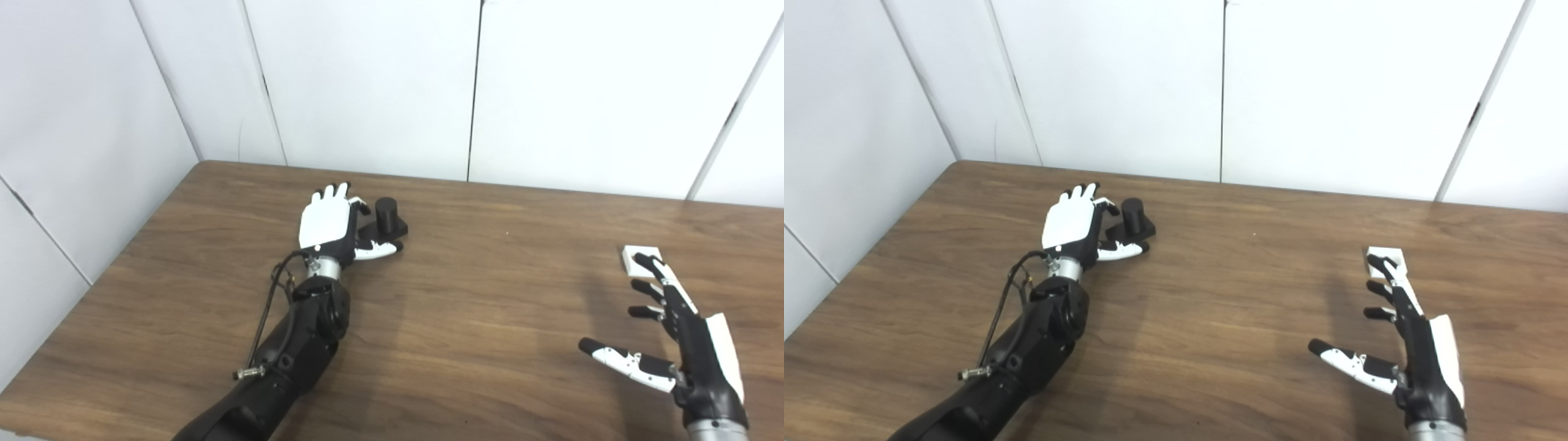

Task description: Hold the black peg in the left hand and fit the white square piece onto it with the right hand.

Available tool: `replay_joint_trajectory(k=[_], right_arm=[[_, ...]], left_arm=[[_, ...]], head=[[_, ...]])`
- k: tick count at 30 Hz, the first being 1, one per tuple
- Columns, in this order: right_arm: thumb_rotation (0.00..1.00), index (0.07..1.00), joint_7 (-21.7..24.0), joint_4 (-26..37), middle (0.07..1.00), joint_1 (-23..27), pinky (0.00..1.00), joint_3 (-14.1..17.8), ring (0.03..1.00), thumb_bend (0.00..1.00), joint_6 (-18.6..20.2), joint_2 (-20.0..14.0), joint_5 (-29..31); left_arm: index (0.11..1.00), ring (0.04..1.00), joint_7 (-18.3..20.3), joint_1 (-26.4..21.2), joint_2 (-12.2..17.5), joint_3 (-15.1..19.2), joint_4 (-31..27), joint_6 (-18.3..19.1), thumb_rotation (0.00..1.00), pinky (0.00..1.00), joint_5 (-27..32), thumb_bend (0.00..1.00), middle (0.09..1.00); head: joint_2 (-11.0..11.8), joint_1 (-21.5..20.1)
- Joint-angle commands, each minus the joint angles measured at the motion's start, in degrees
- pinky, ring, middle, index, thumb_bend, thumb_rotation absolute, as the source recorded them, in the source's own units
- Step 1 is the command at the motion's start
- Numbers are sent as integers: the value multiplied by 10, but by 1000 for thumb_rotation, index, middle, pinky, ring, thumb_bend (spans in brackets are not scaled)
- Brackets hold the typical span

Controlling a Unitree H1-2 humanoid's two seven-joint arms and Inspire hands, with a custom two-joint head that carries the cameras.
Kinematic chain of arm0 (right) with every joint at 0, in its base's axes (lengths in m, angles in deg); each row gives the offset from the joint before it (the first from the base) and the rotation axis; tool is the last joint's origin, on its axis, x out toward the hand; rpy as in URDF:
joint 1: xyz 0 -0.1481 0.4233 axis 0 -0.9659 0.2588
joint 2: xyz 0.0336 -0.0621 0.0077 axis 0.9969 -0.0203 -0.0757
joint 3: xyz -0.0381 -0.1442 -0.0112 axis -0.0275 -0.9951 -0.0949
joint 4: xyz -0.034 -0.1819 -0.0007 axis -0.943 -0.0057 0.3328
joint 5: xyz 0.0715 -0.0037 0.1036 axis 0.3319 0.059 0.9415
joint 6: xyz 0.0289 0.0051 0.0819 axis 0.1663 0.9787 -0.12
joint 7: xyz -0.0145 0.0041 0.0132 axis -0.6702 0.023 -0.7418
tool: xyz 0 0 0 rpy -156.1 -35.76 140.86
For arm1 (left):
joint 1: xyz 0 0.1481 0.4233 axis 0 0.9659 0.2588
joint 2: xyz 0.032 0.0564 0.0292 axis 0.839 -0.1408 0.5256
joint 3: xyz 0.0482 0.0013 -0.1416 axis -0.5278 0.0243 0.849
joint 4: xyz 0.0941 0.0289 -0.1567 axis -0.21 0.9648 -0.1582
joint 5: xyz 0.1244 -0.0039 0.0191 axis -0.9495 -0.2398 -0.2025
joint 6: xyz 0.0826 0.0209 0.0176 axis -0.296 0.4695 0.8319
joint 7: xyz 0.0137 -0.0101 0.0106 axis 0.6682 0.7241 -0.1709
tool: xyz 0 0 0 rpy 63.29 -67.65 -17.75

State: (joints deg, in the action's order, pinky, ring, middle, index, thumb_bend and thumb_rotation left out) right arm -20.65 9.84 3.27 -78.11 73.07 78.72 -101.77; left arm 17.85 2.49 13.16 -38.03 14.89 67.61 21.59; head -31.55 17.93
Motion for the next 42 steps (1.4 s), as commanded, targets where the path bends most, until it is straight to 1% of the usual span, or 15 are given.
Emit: replay_joint_trajectory(k=[1, 6, 9, 10, 11, 12, 13, 15, 16, 18, 23, 27, 30, 35, 42], right_arm=[[32, 883, -2, 21, 954, 9, 669, 3, 843, 763, -4, 0, 0], [33, 883, -3, 26, 954, 5, 664, 3, 843, 753, 2, 3, -6], [30, 881, -6, 26, 954, 3, 641, 4, 833, 751, -1, 2, -8], [36, 880, -7, 25, 951, 2, 645, 5, 832, 750, -3, 2, -7], [43, 880, -8, 25, 950, 1, 648, 5, 832, 748, -4, 2, -7], [48, 880, -8, 24, 949, 1, 650, 5, 832, 747, -5, 2, -6], [56, 881, -7, 24, 951, 0, 651, 5, 836, 741, -6, 2, -5], [51, 882, -8, 23, 954, 0, 648, 5, 841, 738, -6, 2, -3], [31, 881, -8, 22, 952, 0, 670, 6, 842, 744, -7, 3, -2], [22, 880, -10, 20, 950, 1, 685, 6, 840, 748, -10, 3, -3], [37, 882, -9, 17, 956, 2, 658, 7, 844, 750, -11, 0, 1], [48, 883, -10, 16, 953, 2, 661, 8, 840, 752, -12, -1, 0], [34, 880, -12, 17, 949, 2, 675, 7, 834, 755, -12, 1, -1], [42, 881, -13, 15, 950, 2, 645, 6, 839, 754, -15, 2, -1], [85, 877, -17, 5, 950, 3, 682, 3, 821, 755, -24, 0, -5]], left_arm=[[653, 1000, 8, -16, 9, -2, 13, 4, 487, 1000, 5, 792, 964], [580, 987, 13, -20, 11, -5, 17, -1, 384, 1000, 26, 711, 925], [545, 977, 17, -21, 14, -9, 16, -4, 335, 1000, 31, 683, 911], [516, 971, 18, -21, 15, -10, 15, -6, 212, 1000, 33, 598, 905], [502, 966, 18, -20, 16, -11, 13, -7, 149, 1000, 34, 555, 899], [492, 963, 18, -20, 17, -12, 12, -7, 110, 1000, 35, 528, 896], [489, 956, 20, -20, 18, -14, 11, -7, 96, 1000, 35, 519, 890], [486, 950, 21, -20, 19, -16, 7, -5, 86, 1000, 35, 512, 886], [487, 945, 22, -19, 19, -17, 4, -5, 85, 1000, 36, 510, 884], [487, 943, 23, -17, 19, -19, 0, -4, 84, 1000, 37, 510, 883], [488, 934, 25, -14, 19, -22, -10, -1, 86, 1000, 36, 509, 882], [487, 941, 33, -11, 19, -23, -18, 2, 86, 1000, 38, 508, 887], [488, 947, 46, -8, 21, -21, -26, -6, 86, 1000, 47, 508, 891], [487, 967, 75, 3, 21, 0, -49, -32, 84, 1000, 93, 511, 901], [488, 989, 150, 12, 39, 3, -89, -76, 92, 1000, 154, 513, 929]], head=[[1, 0], [-3, -3], [-4, -1], [-4, -1], [-4, -1], [-3, -2], [-3, -3], [-5, -4], [-5, -4], [-5, -4], [-6, -4], [-7, -4], [-8, -9], [-9, -12], [-11, -22]])
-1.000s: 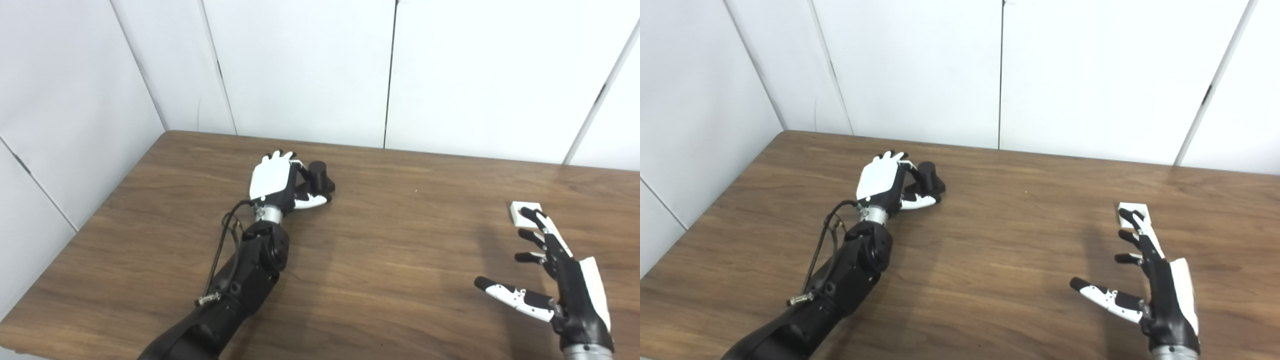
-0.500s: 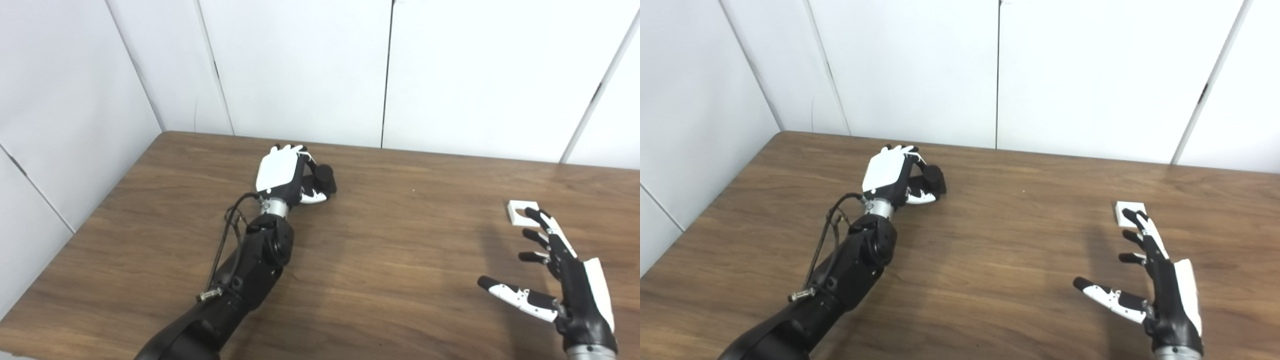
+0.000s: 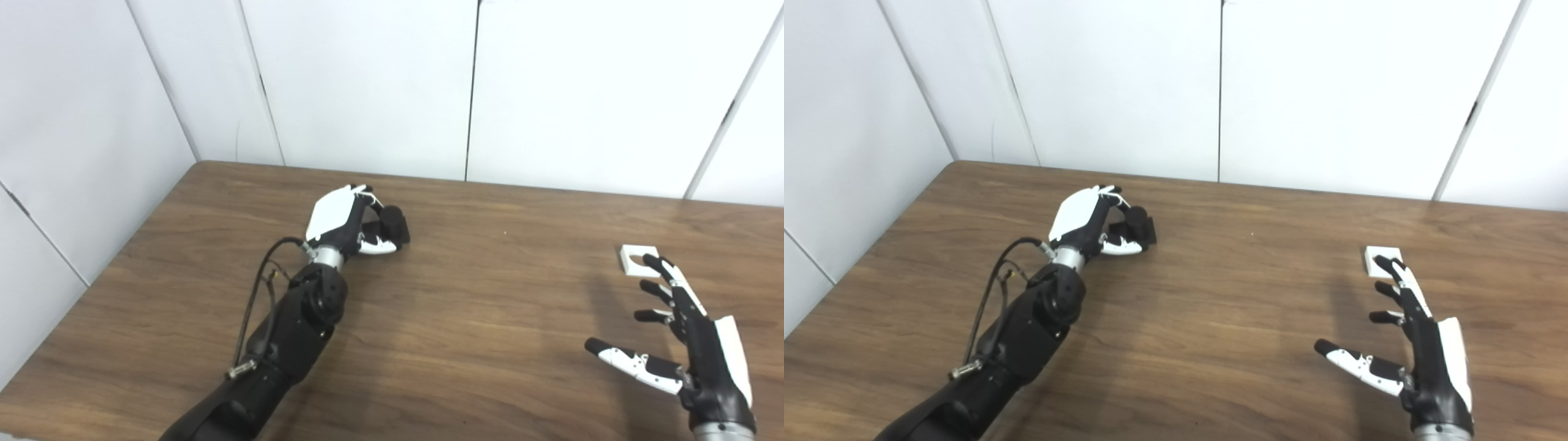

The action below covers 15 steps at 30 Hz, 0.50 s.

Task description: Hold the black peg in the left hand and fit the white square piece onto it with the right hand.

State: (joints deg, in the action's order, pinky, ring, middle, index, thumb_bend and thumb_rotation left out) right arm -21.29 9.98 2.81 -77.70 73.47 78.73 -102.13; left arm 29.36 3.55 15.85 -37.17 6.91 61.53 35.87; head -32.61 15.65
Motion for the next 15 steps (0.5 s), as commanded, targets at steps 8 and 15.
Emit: replay_joint_trajectory(k=[8, 15], right_arm=[[87, 872, -21, -11, 947, 8, 649, -1, 835, 765, -50, 1, -1], [111, 874, -25, -11, 943, 8, 652, -2, 829, 767, -51, 3, -5]], left_arm=[[491, 1000, 87, 10, 24, -17, -19, -91, 94, 1000, 48, 513, 949], [493, 1000, 141, 16, 30, -37, -16, -158, 94, 1000, 69, 513, 982]], head=[[-4, -11], [-9, -28]])
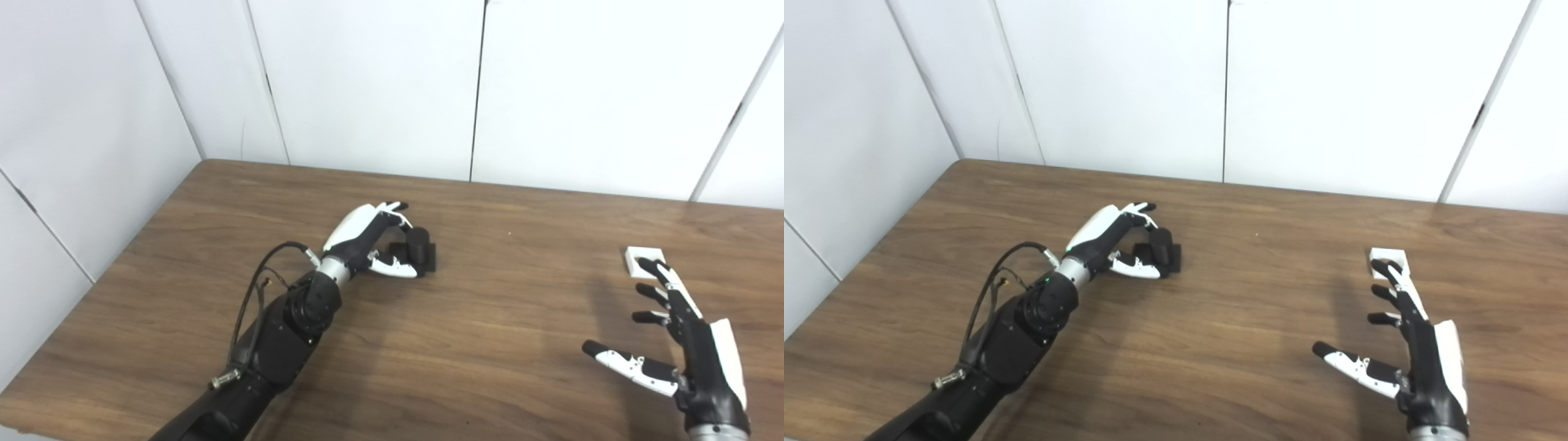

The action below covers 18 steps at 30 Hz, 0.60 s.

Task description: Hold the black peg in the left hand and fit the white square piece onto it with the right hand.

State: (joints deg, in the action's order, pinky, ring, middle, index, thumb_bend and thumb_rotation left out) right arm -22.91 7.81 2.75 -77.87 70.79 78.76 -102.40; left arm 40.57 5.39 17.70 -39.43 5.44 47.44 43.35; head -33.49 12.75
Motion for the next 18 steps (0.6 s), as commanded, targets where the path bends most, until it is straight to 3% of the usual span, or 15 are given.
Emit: replay_joint_trajectory(k=[1, 7, 12, 18], right_arm=[[117, 873, -10, 10, 941, 9, 654, -1, 824, 770, -26, 2, -4], [169, 877, -13, 0, 948, 11, 660, 1, 839, 774, -34, 0, 2], [185, 881, -13, 0, 951, 11, 641, 2, 836, 774, -34, -1, 1], [184, 880, -14, 3, 942, 11, 660, 5, 824, 769, -38, -6, -1]], left_arm=[[493, 1000, 37, -1, 12, -20, -4, -23, 94, 1000, -5, 513, 983], [493, 1000, 69, 4, 9, -44, -12, -65, 94, 1000, 4, 512, 979], [493, 1000, 72, 7, -4, -63, -3, -93, 94, 1000, -3, 512, 976], [494, 1000, 83, 12, -16, -93, -12, -102, 93, 1000, -13, 512, 976]], head=[[-1, -1], [-4, -4], [-7, -8], [-10, -13]])
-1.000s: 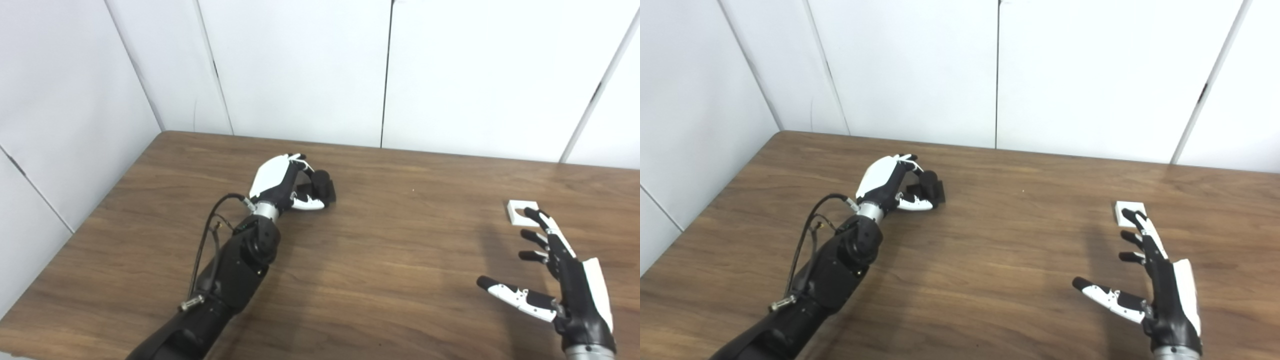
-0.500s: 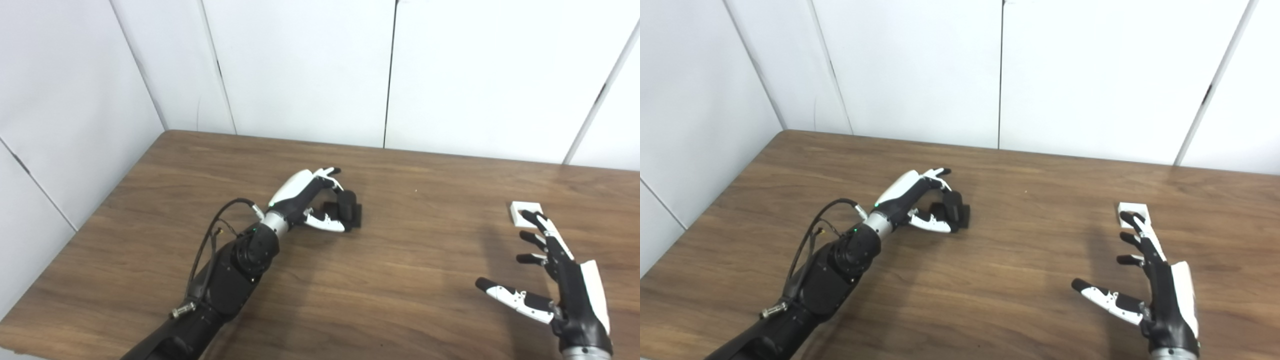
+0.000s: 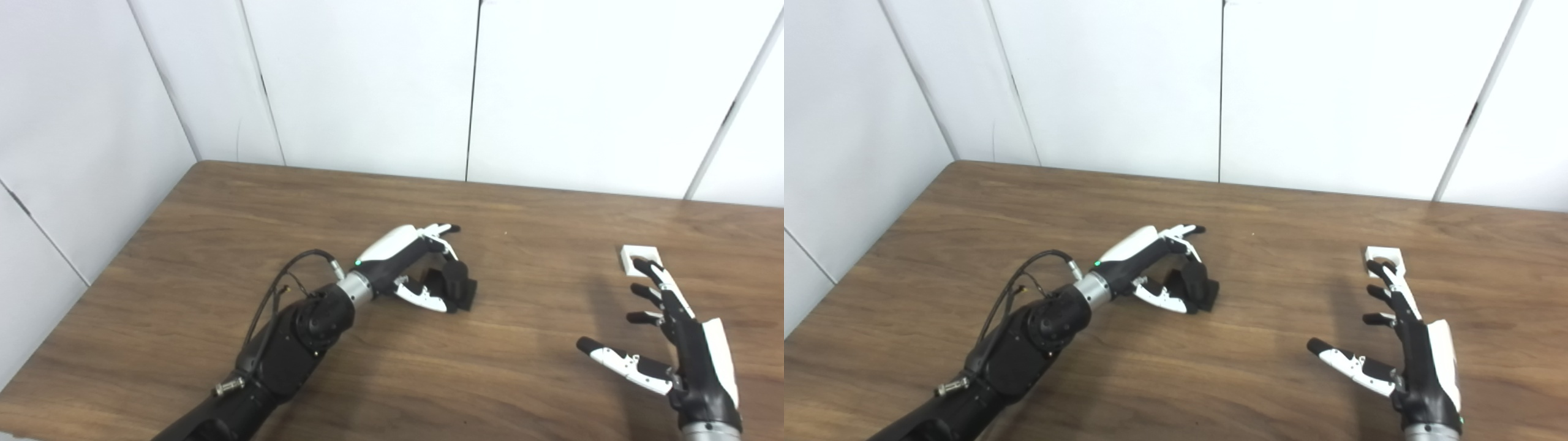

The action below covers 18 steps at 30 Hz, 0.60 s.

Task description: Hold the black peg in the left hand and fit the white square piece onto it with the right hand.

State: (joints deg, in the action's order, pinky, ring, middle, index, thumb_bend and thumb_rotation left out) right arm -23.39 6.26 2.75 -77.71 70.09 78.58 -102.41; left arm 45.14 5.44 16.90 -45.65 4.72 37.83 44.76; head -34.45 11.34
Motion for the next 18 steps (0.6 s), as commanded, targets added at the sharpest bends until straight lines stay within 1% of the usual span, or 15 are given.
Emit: replay_joint_trajectory(k=[1, 7, 13, 18], right_arm=[[179, 879, -10, 17, 941, 12, 664, 4, 824, 769, -33, -5, 1], [178, 877, -8, 16, 946, 14, 668, 8, 831, 770, -32, -6, 6], [183, 876, -4, 23, 948, 14, 670, 11, 824, 771, -25, -8, 7], [166, 876, -3, 28, 948, 13, 661, 11, 827, 768, -24, -11, 6]], left_arm=[[494, 1000, 40, 12, -10, -35, -7, -7, 93, 1000, -27, 512, 976], [494, 1000, 41, 17, -22, -69, -14, -27, 94, 1000, -35, 512, 969], [493, 1000, 31, 31, -38, -103, -16, -35, 92, 1000, -62, 514, 963], [494, 1000, 26, 35, -40, -113, -13, -35, 94, 1000, -75, 512, 966]], head=[[-1, 1], [-3, 1], [-10, -6], [-16, -18]])
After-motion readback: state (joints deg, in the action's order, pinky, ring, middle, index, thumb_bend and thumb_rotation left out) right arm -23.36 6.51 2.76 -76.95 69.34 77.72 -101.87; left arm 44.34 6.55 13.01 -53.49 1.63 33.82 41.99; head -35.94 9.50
